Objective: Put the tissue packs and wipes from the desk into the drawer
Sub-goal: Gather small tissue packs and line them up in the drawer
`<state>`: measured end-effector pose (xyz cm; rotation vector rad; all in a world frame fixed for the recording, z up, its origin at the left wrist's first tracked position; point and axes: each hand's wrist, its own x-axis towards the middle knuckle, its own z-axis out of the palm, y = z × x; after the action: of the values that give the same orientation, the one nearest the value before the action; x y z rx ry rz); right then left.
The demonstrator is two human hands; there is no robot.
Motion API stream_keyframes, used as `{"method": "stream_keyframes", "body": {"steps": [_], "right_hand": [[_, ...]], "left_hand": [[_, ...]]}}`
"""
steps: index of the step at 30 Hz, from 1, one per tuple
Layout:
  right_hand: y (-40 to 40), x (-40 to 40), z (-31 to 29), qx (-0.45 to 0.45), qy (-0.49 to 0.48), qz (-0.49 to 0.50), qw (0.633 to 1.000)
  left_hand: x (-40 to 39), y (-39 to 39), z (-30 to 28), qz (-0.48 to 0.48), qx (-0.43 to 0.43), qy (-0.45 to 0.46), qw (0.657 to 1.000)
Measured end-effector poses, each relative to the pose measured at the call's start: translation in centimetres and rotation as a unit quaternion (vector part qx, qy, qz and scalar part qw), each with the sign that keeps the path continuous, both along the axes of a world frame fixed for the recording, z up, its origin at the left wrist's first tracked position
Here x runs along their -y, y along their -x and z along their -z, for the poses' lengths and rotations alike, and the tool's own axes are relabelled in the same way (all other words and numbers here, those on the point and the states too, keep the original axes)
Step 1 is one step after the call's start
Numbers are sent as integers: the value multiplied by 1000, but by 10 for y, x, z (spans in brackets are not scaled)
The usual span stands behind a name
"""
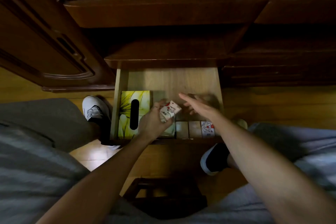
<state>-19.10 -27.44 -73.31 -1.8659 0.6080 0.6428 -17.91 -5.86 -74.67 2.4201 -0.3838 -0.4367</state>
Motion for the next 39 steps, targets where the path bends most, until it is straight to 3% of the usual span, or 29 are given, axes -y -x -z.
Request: {"method": "stream_keyframes", "body": {"steps": [1, 3, 6, 8, 11, 13, 16, 19, 23, 24, 25, 27, 28, 29, 31, 33, 37, 39], "right_hand": [[-2, 0, -5, -6, -48, -6, 999], [-3, -1, -8, 20, -52, -41, 998], [-1, 0, 0, 87, 50, 15, 995], [0, 9, 4, 104, 185, -10, 977], [-2, 26, 6, 69, 384, -198, 899], [-8, 31, 7, 43, 474, -302, 826], [-8, 30, 17, 8, 545, -367, 754], [2, 30, 33, -10, 567, -391, 725], [2, 31, 33, 10, 576, -363, 732], [1, 30, 33, 31, 566, -340, 750], [-1, 29, 32, 59, 531, -317, 784], [-8, 17, 25, 99, 293, -183, 933], [-12, 9, 20, 91, 142, -120, 978], [-16, 1, 13, 81, 35, -93, 992], [-21, -13, 1, 78, -45, -113, 990], [-22, -19, -4, 87, -50, -138, 985], [-27, -9, 1, 137, 28, -78, 987], [-27, 5, 7, 130, 109, -20, 985]], "left_hand": [[4, 1, -1, 18, -7, 9, 1000], [11, 4, -4, 34, -23, 37, 998], [15, 5, -6, -22, -68, 114, 991], [13, 1, -8, -96, -127, 185, 970], [9, -8, -5, -191, -198, 249, 929], [6, -12, -3, -210, -173, 225, 936], [3, -12, -1, -197, -143, 195, 950], [4, -13, -3, -183, -125, 191, 956], [5, -17, -8, -166, -127, 194, 958], [6, -18, -8, -165, -137, 198, 956], [7, -18, -9, -165, -146, 202, 954], [10, -20, -10, -172, -160, 212, 949], [12, -20, -11, -180, -169, 221, 943], [13, -21, -12, -188, -178, 231, 938], [16, -21, -15, -190, -185, 243, 933], [17, -19, -16, -191, -180, 245, 933], [13, -18, -13, -221, -180, 239, 928], [6, -18, -10, -197, -136, 169, 956]]}}
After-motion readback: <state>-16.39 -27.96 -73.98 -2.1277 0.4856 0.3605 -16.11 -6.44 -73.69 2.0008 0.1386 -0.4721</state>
